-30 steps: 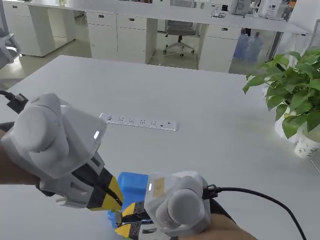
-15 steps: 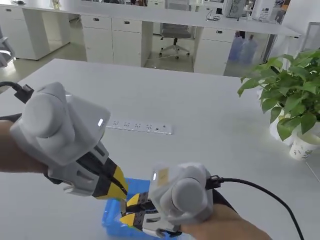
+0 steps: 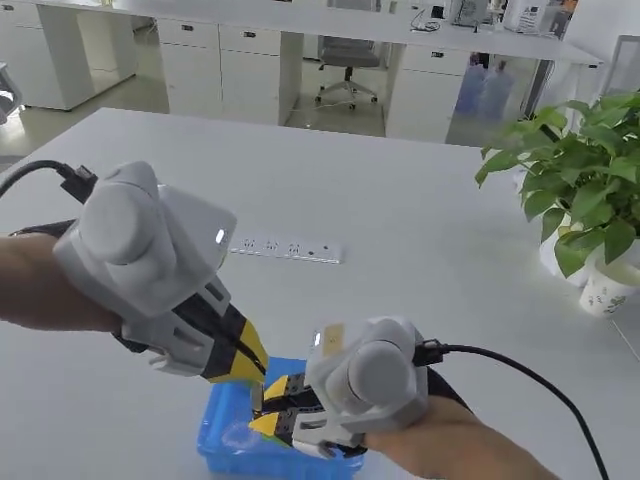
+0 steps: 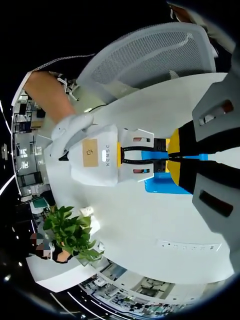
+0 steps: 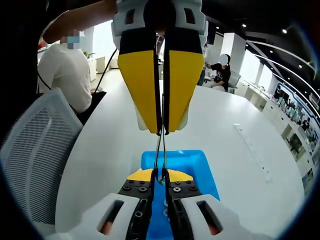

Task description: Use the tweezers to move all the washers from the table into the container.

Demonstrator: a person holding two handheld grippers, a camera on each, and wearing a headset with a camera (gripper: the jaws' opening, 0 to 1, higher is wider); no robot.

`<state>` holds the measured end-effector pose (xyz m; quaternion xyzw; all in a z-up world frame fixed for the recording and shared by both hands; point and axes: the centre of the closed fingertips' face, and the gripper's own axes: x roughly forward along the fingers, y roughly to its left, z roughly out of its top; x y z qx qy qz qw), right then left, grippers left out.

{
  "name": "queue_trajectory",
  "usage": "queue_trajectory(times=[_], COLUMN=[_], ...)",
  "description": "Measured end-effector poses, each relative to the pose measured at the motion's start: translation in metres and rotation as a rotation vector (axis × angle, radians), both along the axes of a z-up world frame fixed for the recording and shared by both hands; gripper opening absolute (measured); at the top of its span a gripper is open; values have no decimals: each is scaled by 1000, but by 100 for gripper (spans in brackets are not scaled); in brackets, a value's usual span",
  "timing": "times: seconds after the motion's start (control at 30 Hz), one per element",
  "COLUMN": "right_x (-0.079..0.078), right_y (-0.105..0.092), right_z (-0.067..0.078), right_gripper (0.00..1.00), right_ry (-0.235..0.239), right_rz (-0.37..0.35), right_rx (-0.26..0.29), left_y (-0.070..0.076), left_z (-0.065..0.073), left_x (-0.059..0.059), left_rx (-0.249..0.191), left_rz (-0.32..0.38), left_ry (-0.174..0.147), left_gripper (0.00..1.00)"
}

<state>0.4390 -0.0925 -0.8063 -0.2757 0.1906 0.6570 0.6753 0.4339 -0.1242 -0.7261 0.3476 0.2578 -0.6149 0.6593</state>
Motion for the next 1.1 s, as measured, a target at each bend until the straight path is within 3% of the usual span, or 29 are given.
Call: queue_trajectory(times=[0.63,1.1], right_x=[22,24], right_y=[-10,-9], right_z=[-37,-52], right_gripper=[10,10], right_ry=[69,74], right_rz=[-39,-26], right_rx=[-44,-92], left_y=[-5,-3], left_z=[-36,-51], left_x=[25,28], left_rx=[4,25], left_rz=[6,11], left_ry=[59,72], left_gripper=[4,4])
